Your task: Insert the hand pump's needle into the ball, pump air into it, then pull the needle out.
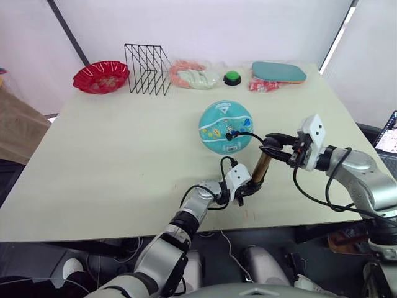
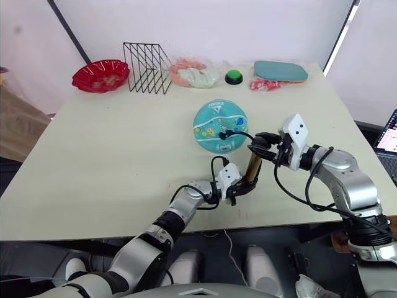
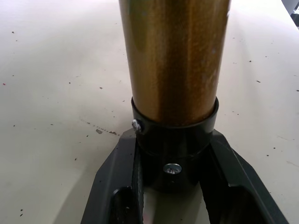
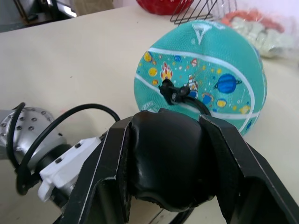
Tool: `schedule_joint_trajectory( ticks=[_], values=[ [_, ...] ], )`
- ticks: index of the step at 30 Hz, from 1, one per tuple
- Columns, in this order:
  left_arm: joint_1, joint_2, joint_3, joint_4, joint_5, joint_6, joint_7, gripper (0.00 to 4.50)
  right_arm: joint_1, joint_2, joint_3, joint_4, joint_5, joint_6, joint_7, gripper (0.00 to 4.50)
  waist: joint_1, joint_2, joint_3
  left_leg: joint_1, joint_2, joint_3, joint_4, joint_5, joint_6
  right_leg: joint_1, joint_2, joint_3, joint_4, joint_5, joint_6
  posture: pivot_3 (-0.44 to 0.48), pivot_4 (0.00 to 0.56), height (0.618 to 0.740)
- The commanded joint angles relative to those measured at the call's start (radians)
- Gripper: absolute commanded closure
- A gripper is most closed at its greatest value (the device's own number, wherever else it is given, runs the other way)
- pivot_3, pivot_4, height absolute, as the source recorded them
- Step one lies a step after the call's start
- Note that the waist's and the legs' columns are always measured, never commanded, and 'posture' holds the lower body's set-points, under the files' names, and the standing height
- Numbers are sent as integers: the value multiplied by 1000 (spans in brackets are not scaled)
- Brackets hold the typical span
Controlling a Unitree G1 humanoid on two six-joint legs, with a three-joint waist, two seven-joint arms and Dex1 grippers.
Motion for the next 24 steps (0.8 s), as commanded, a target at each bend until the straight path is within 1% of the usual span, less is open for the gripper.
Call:
schedule_joint_trajectory(
  ticks=[1, 4, 6, 12, 17, 21, 24],
  values=[
    [30, 7, -9, 42, 19, 34, -4, 3430, -8, -32, -50, -47, 88, 104, 33, 2862, 2, 2, 2, -1, -1, 0, 0, 0, 0, -1, 0, 0, 0, 0, 0, 0, 150, 740],
    [28, 5, -8, 44, 19, 35, -10, 3430, -84, -90, -139, -98, 175, 192, 25, 2862, 7, 7, 9, -5, -3, 0, 0, 0, 0, -4, -2, 1, 0, 0, 0, 0, 150, 740],
    [26, 3, -8, 49, 19, 34, -13, 3430, -140, -121, -189, -118, 231, 249, 10, 2862, 9, 11, 12, -7, -4, 1, 0, 0, 0, -5, -3, 2, 0, 2, 4, 0, 150, 740],
    [22, -1, -7, 58, 21, 28, -14, 3430, -273, -201, -284, -118, 323, 356, -12, 2862, 11, 11, 18, -9, -4, 0, 1, 0, 0, -7, -4, 1, 0, 2, 4, 0, 150, 740],
    [15, -1, -6, 74, 22, 19, -15, 3430, -401, -272, -339, -72, 377, 417, -32, 2862, 11, 13, 19, -10, -4, 1, 1, 0, 0, -8, -4, 1, 0, 2, 3, 0, 150, 740],
    [15, -1, -9, 73, 23, 13, -18, 3430, -421, -296, -339, -68, 383, 433, -47, 2862, 12, 12, 20, -17, -4, 0, 2, 0, 0, -14, -4, 1, 0, 3, 4, 0, 150, 740],
    [13, -2, -9, 74, 23, 13, -18, 3430, -339, -295, -292, -107, 346, 405, -29, 2862, 17, 12, 20, -17, -5, 0, 2, 0, 0, -14, -5, 1, 0, 3, 4, 0, 150, 740]
  ],
)
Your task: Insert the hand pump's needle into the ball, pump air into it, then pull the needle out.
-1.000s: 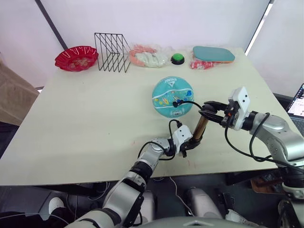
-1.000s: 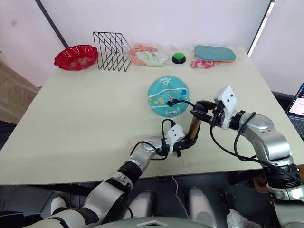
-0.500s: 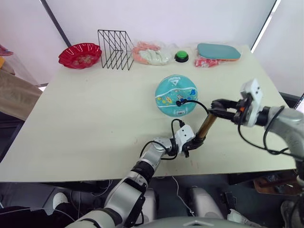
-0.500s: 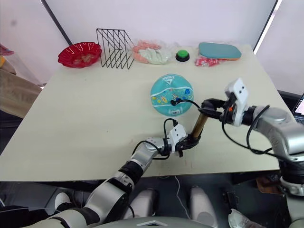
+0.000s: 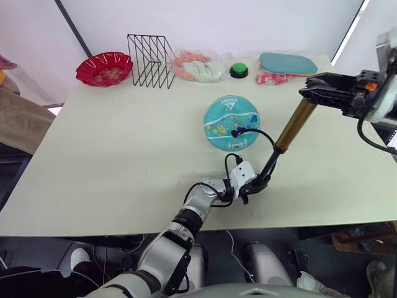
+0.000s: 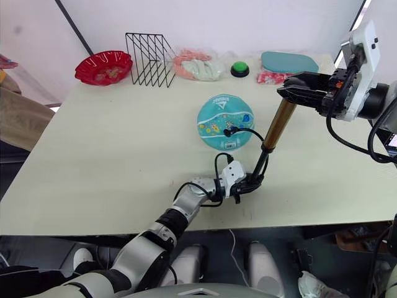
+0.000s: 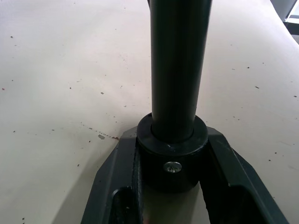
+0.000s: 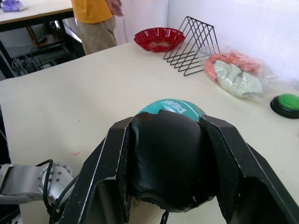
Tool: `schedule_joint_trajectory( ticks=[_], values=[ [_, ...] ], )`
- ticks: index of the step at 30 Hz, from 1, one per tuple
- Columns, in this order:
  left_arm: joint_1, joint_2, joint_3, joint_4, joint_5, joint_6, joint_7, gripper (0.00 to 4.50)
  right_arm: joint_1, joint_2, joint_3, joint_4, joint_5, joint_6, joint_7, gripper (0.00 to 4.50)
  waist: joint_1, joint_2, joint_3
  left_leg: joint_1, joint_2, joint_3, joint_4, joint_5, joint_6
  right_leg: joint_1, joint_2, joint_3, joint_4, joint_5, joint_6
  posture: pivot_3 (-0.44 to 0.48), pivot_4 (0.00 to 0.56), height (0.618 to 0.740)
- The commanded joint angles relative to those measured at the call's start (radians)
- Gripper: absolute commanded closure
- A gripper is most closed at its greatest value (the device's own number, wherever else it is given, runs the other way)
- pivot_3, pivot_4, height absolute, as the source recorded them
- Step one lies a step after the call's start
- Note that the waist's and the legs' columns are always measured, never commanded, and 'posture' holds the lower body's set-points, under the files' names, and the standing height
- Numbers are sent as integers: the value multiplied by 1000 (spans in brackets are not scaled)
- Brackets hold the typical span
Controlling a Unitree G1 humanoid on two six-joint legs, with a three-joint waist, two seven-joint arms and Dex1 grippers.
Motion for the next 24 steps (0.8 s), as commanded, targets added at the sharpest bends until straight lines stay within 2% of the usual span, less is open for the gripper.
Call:
schedule_joint_trajectory(
  ticks=[1, 7, 14, 19, 24],
  values=[
    [38, 17, -10, 71, 27, 36, 4, 3430, 55, 5, -30, -64, -9, -49, 1, 2862, 3, 0, 0, 0, 0, 0, 0, 0, 0, 0, 0, 0, 0, 0, 0, 0, 150, 740],
    [40, 17, -9, 64, 29, 39, 3, 3430, 264, 87, 115, -103, -128, -170, 8, 2862, -5, -1, -3, 4, 1, 1, 0, 0, 0, 3, 1, 0, 1, 0, 0, 0, 150, 740],
    [37, 17, -6, 64, 28, 41, 6, 3430, 473, 255, 358, 42, -372, -393, -6, 2862, -15, -10, -14, 15, 4, 1, -2, 0, 0, 11, 4, 0, 0, -3, -4, 0, 150, 740],
    [37, 21, -5, 56, 27, 44, 6, 3430, 485, 320, 357, 129, -452, -478, -39, 2862, -18, -13, -22, 19, 6, 0, -2, 0, 0, 15, 5, -1, 1, -3, -4, 0, 150, 740],
    [35, 24, -3, 58, 27, 46, 7, 3431, 444, 288, 289, 81, -412, -462, -14, 2862, -17, -14, -23, 20, 6, 0, -2, 0, 0, 16, 5, -1, 1, -3, -4, 0, 150, 740]
  ],
)
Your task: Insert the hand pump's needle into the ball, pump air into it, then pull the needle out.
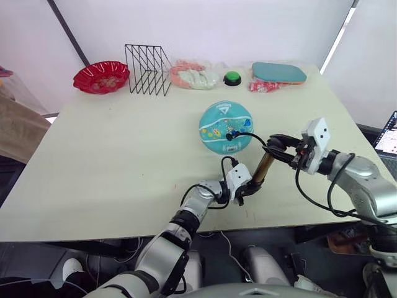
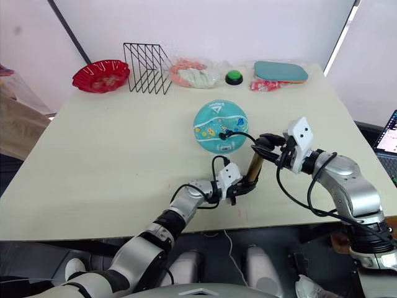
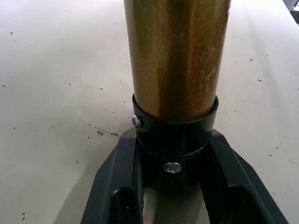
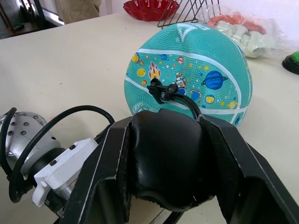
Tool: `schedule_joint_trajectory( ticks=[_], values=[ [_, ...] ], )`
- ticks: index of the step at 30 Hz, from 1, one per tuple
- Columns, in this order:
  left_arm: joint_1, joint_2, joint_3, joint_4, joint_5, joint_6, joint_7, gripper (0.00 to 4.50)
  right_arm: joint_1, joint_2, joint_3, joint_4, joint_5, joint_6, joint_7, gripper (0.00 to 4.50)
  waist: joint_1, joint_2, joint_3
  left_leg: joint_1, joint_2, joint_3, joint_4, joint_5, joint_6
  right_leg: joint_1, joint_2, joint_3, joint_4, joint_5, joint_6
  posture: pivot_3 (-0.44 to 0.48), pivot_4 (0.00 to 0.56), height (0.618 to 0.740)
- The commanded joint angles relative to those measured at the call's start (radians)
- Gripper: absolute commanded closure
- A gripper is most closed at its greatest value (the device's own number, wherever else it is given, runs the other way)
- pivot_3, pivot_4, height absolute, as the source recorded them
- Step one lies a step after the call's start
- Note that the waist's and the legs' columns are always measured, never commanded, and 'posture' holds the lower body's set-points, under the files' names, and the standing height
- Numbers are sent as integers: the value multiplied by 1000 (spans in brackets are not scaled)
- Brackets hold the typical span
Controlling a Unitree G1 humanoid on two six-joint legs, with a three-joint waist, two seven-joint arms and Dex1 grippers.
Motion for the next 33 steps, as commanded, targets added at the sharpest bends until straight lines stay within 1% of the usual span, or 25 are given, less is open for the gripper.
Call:
schedule_joint_trajectory(
  ticks=[1, 5, 7, 9, 12, 18, 24, 28, 33],
  values=[
    [26, 5, -6, 38, 13, 31, -11, 3431, 0, -54, -5, 5, 2, 81, 32, 2862, 1, 1, 1, 0, 0, 0, 0, 0, 0, 0, 0, 0, 0, 0, 0, 0, 150, 740],
    [22, 4, -7, 45, 15, 29, -10, 3431, -55, -120, -110, -84, 118, 164, 57, 2862, 7, 4, 6, -5, -2, 0, 1, 0, 0, -3, -1, 0, 0, 0, 0, 0, 150, 740],
    [21, 4, -7, 48, 15, 27, -13, 3431, -92, -163, -164, -119, 179, 225, 60, 2862, 11, 9, 11, -8, -3, 0, 1, 0, 0, -6, -2, 1, 0, 0, 0, 0, 150, 740],
    [21, 5, -6, 52, 15, 25, -16, 3431, -125, -199, -208, -140, 229, 276, 58, 2862, 15, 11, 14, -10, -4, 0, 1, 0, 0, -8, -3, 1, 0, 3, 4, 0, 150, 740],
    [21, 4, -6, 56, 15, 21, -18, 3431, -191, -257, -286, -156, 323, 366, 50, 2862, 21, 11, 15, -13, -5, 0, 1, 0, 0, -9, -3, 1, -1, 3, 4, 0, 150, 740],
    [15, 1, -5, 65, 15, 14, -19, 3431, -316, -337, -379, -143, 428, 479, 5, 2862, 26, 12, 19, -15, -4, 0, 1, 0, 0, -12, -3, 1, -1, 3, 4, 0, 150, 740],
    [16, 4, -4, 66, 14, 9, -23, 3431, -342, -352, -367, -129, 434, 492, -22, 2862, 27, 12, 19, -17, -4, 0, 2, 0, 0, -14, -3, 1, -1, 3, 4, 0, 150, 740],
    [21, 4, -5, 59, 15, 10, -21, 3431, -296, -338, -342, -138, 416, 473, -15, 2862, 27, 12, 19, -17, -4, 0, 2, 0, 0, -14, -3, 1, 0, 3, 4, 0, 150, 740],
    [32, 5, -7, 44, 16, 13, -18, 3431, -187, -291, -246, -152, 346, 420, -13, 2862, 24, 12, 18, -16, -4, 0, 2, 0, 0, -13, -3, 1, 0, 3, 4, 0, 150, 740]
  ],
)
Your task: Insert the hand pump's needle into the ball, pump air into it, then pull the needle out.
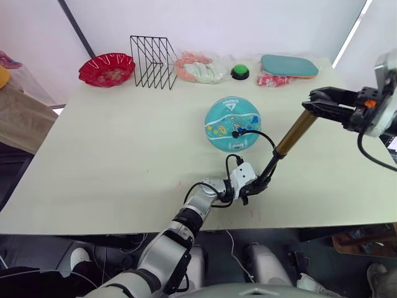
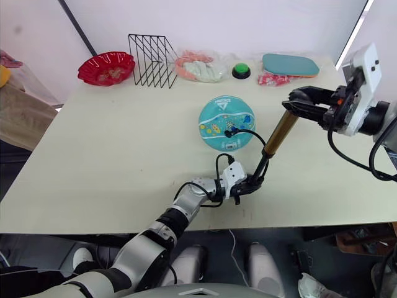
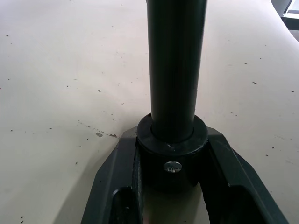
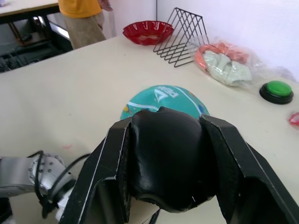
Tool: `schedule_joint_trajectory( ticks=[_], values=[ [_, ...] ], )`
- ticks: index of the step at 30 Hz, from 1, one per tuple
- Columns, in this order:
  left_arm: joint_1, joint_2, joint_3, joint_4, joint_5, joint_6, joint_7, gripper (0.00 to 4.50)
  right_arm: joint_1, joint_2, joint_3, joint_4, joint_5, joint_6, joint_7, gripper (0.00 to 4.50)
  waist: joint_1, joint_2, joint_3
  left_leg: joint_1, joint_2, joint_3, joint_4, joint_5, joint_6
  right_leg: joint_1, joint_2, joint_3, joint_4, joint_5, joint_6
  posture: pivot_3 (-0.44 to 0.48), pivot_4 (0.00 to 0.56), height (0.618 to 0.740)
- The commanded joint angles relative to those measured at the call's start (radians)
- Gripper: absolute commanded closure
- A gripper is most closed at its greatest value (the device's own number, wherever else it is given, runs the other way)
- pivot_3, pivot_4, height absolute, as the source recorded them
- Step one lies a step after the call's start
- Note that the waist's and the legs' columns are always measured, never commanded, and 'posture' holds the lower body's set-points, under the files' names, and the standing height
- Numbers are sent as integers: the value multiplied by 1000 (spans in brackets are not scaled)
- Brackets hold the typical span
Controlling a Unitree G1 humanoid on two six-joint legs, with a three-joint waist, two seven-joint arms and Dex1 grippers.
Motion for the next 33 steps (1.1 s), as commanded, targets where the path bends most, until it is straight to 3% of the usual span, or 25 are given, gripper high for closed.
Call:
schedule_joint_trajectory(
  ticks=[1, 5, 13, 20, 29, 33],
  values=[
    [49, 22, -5, 42, 21, 33, 7, 3431, 52, 35, 64, -28, -42, -31, 2, 2862, -3, 0, 0, 1, 0, 0, 0, 0, 0, 1, 0, 0, 0, 0, 0, 0, 150, 740],
    [50, 18, -4, 36, 20, 38, 15, 3431, 196, 114, 268, 33, -243, -195, 15, 2862, -11, -5, -4, 7, 2, 1, -1, 0, 0, 4, 2, 0, 1, 0, 0, 0, 150, 740],
    [44, 20, 5, 42, 17, 41, 27, 3431, 297, 273, 440, 192, -426, -382, 41, 2862, -26, -12, -15, 16, 4, 1, -1, 0, 0, 15, 3, -1, 1, -3, -4, 0, 150, 740],
    [45, 22, 8, 43, 17, 41, 24, 3431, 261, 234, 361, 152, -420, -388, 78, 2862, -25, -13, -17, 21, 4, 1, -2, 0, 0, 17, 3, -1, 1, -3, -4, 0, 150, 740],
    [51, 16, 6, 53, 21, 36, 18, 3431, 122, 77, 131, 11, -204, -193, 99, 2862, -10, -3, -7, 7, 0, 0, -1, 0, 0, 7, 0, 0, 0, 0, 0, 0, 150, 740],
    [54, 11, 0, 59, 23, 32, 11, 3431, -13, -3, 34, -4, -74, -55, 89, 2862, 1, 0, -2, 5, -1, 0, -1, 0, 0, 5, -1, 1, -1, 0, 0, 0, 150, 740]
  ],
)
